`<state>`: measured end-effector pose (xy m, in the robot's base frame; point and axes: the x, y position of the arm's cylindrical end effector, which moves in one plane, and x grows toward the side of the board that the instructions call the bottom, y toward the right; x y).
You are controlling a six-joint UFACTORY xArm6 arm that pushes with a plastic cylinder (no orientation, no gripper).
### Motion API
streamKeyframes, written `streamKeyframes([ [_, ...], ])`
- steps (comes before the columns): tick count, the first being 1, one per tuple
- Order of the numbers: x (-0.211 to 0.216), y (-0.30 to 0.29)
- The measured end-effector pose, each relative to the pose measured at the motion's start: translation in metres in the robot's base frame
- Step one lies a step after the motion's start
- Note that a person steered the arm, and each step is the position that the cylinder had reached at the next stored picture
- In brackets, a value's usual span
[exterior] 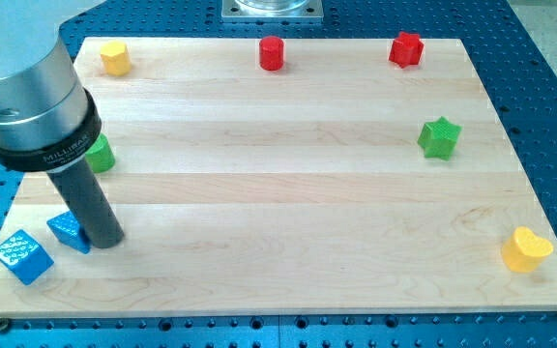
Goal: Place your hand above the heart
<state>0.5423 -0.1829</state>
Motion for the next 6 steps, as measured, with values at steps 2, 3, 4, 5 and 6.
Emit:
streamKeyframes([
  [2, -0.008, -0.02],
  [3, -0.003, -0.025],
  [4, 0.002, 0.044],
  [5, -0.017, 0.134],
  [6, -0.02, 0.229],
])
